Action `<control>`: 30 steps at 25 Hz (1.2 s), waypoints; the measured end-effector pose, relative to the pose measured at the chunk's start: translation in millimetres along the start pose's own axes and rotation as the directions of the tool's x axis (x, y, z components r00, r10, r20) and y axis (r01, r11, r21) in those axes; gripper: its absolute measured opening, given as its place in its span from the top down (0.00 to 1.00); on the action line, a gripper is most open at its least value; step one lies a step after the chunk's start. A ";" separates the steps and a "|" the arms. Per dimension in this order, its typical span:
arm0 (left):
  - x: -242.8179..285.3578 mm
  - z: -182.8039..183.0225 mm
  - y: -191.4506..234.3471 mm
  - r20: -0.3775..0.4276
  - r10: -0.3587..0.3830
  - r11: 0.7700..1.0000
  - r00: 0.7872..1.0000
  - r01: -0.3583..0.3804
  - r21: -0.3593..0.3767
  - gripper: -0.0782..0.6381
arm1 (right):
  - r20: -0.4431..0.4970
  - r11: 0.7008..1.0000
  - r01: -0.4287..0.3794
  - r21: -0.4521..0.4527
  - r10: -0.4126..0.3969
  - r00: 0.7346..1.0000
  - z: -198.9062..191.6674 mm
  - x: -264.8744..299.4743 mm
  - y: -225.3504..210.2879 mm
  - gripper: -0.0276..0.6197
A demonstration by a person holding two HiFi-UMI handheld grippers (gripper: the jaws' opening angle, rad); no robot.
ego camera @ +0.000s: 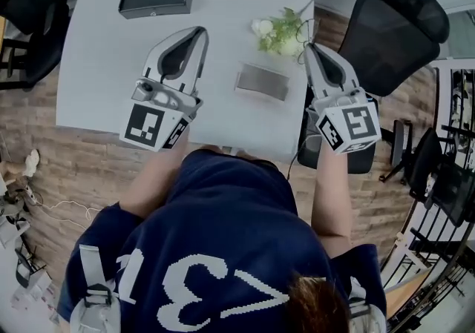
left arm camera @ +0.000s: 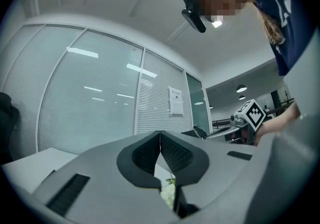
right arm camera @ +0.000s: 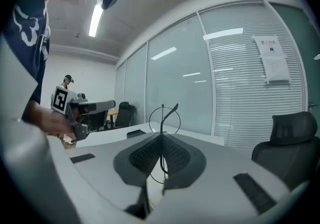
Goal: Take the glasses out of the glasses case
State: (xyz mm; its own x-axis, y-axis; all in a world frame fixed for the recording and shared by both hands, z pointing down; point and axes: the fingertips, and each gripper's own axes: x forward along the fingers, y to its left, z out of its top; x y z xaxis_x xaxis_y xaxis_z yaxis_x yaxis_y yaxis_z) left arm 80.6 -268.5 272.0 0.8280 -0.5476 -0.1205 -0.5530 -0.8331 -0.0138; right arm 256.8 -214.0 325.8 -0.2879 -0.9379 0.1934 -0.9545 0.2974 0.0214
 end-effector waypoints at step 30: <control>-132.7 -12.2 83.9 -0.054 0.409 0.912 0.911 -0.407 0.048 0.87 | -0.304 0.900 -0.433 0.056 0.428 0.851 -99.9 112.2 170.0 0.92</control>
State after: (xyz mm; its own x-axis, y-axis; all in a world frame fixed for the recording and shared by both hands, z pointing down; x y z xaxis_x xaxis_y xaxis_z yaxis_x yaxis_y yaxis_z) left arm -74.6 -266.7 299.0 0.5333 -0.8437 -0.0617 -0.8456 -0.5337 -0.0113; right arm 70.0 -250.9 449.2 -0.6302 -0.6165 0.4719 -0.7385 0.6636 -0.1195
